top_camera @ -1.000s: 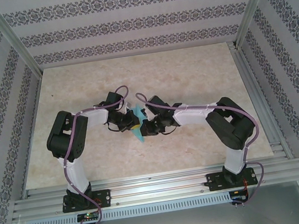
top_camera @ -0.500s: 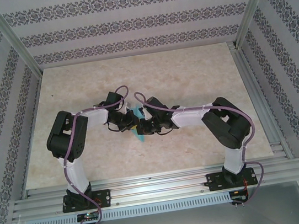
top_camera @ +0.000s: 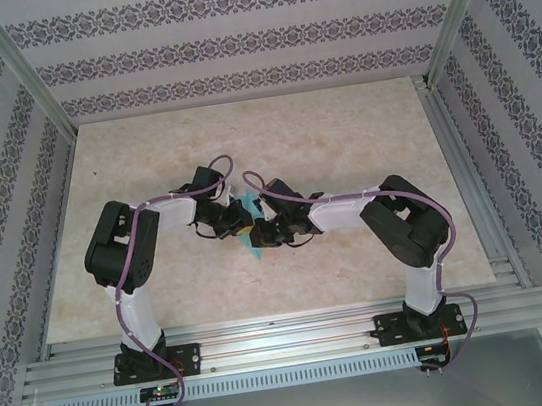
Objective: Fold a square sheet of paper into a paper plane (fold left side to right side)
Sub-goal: Fourth fold the wing at the center of the table.
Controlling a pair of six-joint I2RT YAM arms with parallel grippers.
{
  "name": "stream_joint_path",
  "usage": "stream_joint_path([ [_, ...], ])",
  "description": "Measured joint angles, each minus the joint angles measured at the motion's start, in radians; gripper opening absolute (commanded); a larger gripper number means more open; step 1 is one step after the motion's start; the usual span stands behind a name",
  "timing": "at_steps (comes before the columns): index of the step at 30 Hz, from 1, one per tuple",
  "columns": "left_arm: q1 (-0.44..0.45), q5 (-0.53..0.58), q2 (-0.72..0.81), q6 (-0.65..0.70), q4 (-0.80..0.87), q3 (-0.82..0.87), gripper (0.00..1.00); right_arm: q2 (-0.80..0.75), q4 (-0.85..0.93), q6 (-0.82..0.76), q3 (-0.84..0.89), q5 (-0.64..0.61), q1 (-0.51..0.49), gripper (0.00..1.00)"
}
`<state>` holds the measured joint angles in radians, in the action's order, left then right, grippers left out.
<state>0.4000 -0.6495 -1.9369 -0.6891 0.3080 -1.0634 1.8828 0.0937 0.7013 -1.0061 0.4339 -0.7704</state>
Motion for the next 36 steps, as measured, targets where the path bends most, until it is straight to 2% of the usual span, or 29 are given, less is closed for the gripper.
stream_joint_path([
  [36, 0.000, 0.000, -0.001, 0.000, 0.002, -0.002, 0.09, 0.034, 0.094, -0.053, -0.044, 0.000, 0.020, 0.11],
])
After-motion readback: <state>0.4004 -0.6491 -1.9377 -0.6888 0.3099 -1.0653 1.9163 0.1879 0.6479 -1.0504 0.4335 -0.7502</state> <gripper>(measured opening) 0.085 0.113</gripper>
